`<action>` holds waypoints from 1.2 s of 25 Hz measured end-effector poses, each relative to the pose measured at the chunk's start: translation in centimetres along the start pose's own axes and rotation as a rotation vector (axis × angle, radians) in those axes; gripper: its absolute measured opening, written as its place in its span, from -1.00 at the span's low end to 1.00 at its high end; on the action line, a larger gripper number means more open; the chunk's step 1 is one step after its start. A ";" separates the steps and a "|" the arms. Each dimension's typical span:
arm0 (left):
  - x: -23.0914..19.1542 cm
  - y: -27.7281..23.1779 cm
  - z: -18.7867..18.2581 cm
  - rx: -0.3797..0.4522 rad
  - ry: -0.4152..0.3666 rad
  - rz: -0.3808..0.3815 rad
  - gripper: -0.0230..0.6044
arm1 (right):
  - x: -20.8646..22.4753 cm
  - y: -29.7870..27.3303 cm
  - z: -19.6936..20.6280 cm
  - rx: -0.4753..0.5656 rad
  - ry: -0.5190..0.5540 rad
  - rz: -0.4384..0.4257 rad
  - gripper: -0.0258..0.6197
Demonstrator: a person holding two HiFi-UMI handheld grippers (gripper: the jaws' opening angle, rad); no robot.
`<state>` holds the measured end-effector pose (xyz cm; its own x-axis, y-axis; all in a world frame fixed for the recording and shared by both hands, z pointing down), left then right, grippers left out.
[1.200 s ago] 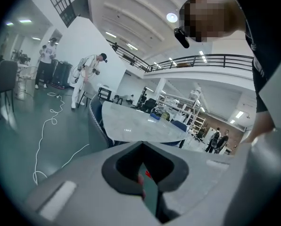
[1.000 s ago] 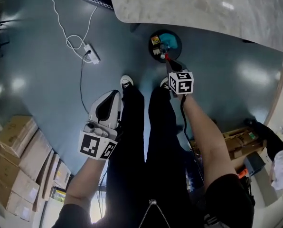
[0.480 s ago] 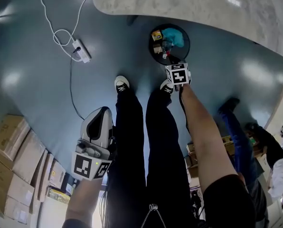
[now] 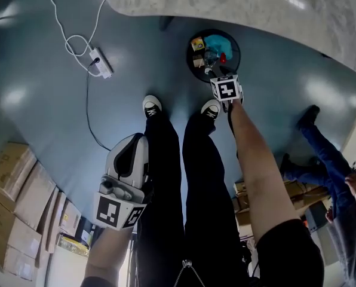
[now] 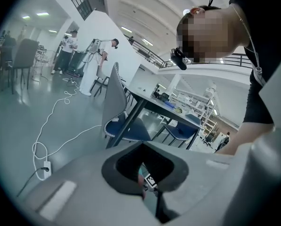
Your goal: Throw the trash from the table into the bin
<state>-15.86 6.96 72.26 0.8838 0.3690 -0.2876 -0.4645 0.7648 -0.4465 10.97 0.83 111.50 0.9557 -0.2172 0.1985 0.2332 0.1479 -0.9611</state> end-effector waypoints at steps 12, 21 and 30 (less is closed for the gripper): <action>5.7 2.0 -9.4 0.099 -0.051 0.109 -0.93 | -4.9 21.5 -2.9 0.247 -0.008 -0.155 -0.56; 12.2 8.8 -23.1 0.163 -0.182 0.224 -0.93 | -13.4 51.3 -5.3 0.553 -0.107 -0.353 -0.83; 17.2 15.7 -33.4 0.295 -0.283 0.326 -0.93 | -21.0 72.5 -6.9 0.877 -0.097 -0.495 -0.83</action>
<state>-9.80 7.73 31.99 0.6955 0.7096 -0.1134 -0.7185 0.6878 -0.1028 6.59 9.43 36.30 0.7171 -0.3726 0.5891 0.6197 0.7276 -0.2942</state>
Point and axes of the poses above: the fingertips, and each gripper's own axes: y backward along the fingers, x to its right, z out of its underside, the point moved 5 cm from there along y, backward along the fingers, and after that the axes turned 13 degrees about -y, right-handed, at the moved point
